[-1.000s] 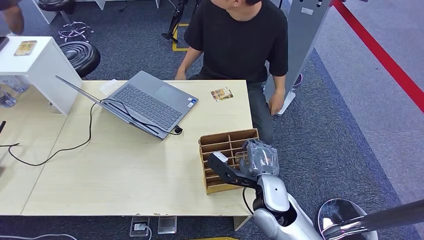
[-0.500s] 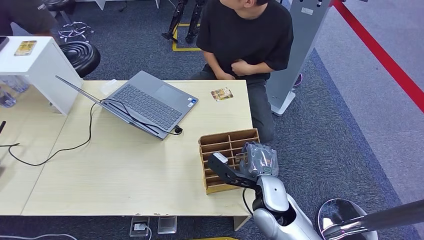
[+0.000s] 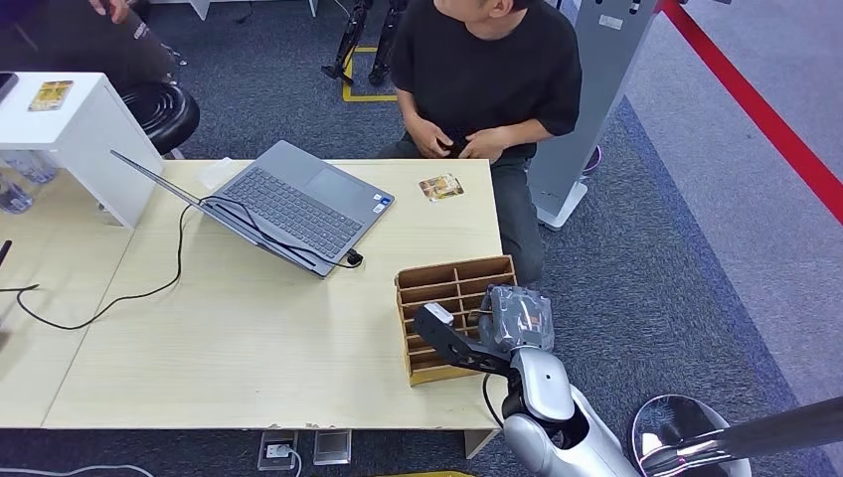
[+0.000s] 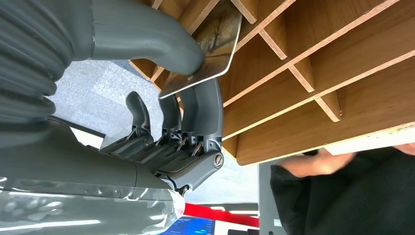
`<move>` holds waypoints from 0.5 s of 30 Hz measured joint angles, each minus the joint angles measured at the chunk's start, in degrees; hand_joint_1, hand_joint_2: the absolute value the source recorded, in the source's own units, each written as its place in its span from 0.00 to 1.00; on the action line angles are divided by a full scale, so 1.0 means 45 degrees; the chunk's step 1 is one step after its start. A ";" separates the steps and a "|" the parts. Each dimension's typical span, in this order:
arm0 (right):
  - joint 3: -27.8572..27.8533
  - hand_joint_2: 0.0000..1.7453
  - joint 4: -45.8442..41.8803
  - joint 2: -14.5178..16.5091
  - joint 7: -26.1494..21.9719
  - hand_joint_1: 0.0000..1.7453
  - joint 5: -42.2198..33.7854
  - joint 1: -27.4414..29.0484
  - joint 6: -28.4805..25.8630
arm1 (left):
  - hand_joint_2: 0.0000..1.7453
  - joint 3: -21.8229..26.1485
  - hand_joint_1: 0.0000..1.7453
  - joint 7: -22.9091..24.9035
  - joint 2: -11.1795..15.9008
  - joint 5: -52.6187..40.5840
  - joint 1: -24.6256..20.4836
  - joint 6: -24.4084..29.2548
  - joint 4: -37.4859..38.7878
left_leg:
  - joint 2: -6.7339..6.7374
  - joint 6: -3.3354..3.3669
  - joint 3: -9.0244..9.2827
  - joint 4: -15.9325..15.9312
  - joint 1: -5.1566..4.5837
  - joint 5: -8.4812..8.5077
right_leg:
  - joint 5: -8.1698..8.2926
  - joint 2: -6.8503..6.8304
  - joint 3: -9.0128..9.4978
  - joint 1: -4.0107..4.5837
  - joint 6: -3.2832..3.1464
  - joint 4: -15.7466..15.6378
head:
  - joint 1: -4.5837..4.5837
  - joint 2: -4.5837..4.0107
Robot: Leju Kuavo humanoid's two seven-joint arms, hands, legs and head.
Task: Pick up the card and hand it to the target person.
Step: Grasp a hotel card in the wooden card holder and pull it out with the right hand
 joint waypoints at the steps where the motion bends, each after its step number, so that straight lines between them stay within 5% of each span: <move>1: -0.0002 1.00 0.0005 0.0000 -0.0001 0.81 0.0006 0.0000 -0.0001 | 0.00 0.0000 0.00 0.0000 0.0000 0.0000 0.0000 -0.0002 0.0000 | 0.0000 0.0000 0.0000 0.0000 0.0000 0.0000 | 0.0000 0.0000 0.0000 0.0000 0.0000 0.0000 | 0.0000 0.0001; 5: -0.0008 1.00 0.0022 0.0000 0.0000 0.99 0.0011 0.0000 -0.0001 | 0.00 -0.0004 0.00 0.0000 0.0000 -0.0005 0.0000 -0.0007 0.0000 | 0.0000 0.0000 0.0003 0.0000 0.0000 0.0000 | 0.0000 0.0000 0.0002 0.0000 0.0000 0.0000 | 0.0000 0.0001; 15: -0.0005 1.00 0.0023 0.0001 -0.0004 1.00 -0.0068 -0.0001 -0.0173 | 0.00 -0.0004 0.00 -0.0078 0.0000 0.0039 0.0000 -0.0010 0.0000 | 0.0000 0.0000 0.0002 0.0000 0.0000 0.0001 | 0.0001 0.0000 0.0002 0.0000 0.0000 0.0000 | 0.0001 -0.0001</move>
